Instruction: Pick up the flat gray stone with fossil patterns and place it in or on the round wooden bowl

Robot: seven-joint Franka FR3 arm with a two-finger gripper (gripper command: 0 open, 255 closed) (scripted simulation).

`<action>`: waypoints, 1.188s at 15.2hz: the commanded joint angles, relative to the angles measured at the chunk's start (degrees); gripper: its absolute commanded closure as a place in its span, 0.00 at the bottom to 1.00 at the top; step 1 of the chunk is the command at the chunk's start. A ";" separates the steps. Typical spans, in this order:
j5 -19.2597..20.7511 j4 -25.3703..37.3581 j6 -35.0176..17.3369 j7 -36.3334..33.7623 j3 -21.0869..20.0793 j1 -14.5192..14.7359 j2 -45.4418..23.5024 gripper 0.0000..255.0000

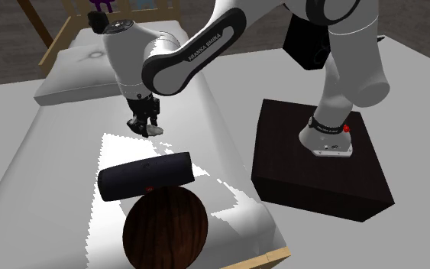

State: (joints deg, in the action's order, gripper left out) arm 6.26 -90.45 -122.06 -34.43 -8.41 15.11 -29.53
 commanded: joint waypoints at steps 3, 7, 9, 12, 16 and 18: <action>-0.11 0.29 0.48 -0.05 -0.17 0.18 -0.12 1.00; -0.36 1.64 2.98 0.14 -0.30 0.14 1.04 1.00; -0.48 2.40 4.26 0.24 -0.36 0.12 1.57 1.00; -0.64 3.67 6.22 0.37 -0.44 0.11 2.27 1.00; -0.82 5.59 8.91 0.53 -0.53 0.12 3.05 1.00; -0.90 6.65 10.29 0.61 -0.57 0.14 3.37 1.00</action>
State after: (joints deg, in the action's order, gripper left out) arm 5.40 -84.40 -112.52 -33.91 -8.96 15.26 -26.28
